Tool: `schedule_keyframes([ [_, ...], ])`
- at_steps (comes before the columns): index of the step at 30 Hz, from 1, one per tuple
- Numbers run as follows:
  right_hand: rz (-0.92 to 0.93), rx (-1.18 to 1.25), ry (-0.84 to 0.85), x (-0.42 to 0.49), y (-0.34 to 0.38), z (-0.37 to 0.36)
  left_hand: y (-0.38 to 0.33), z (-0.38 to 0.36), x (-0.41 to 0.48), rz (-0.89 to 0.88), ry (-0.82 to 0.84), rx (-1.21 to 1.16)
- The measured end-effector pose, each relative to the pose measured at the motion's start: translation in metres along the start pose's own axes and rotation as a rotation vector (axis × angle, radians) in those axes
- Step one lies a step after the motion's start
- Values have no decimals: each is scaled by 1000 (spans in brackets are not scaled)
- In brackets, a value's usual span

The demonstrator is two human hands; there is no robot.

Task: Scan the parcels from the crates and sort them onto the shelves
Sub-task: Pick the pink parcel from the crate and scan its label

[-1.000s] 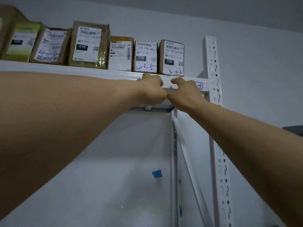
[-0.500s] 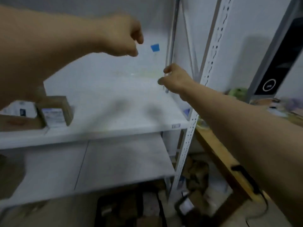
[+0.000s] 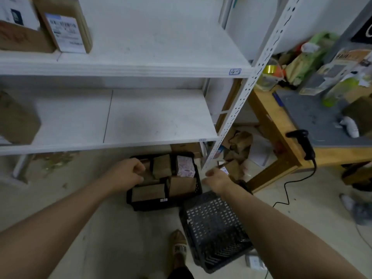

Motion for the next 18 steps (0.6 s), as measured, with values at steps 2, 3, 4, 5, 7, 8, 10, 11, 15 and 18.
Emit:
schedule_keyframes([
  [2, -57, 12, 53, 12, -26, -18, 18, -29, 7, 73, 46, -85],
  [3, -86, 28, 76, 18, -37, -25, 25, -41, 11, 103, 62, -118],
  [4, -97, 29, 84, 25, -45, -31, 29, -51, 15, 127, 73, -139],
  [5, -117, 36, 92, 33, -53, -36, 33, -61, 22, 145, 79, -157],
  [7, -143, 45, 125, 50, -63, -48, 37, -79, 37, 173, 99, -184],
  [8, -146, 52, 136, 61, -68, -54, 39, -87, 46, 188, 109, -198],
  [10, -146, 82, 158, 81, -71, -63, 40, -101, 65, 217, 131, -205],
  [11, -148, 94, 173, 92, -72, -67, 41, -107, 74, 233, 142, -202],
  [15, -180, 96, 227, 133, -68, -77, 44, -130, 103, 339, 170, -273],
  [18, -187, 59, 255, 164, -65, -80, 45, -145, 124, 417, 193, -342],
])
Point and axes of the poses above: each hand's wrist, its own x-axis towards the middle knuckle, its own z-axis out of the back of the hand, y = z × x, the point moved 4 cm from there along x, towards the middle knuckle, and after that the axes turned 5 degrees about x, right-handed, at the moved point
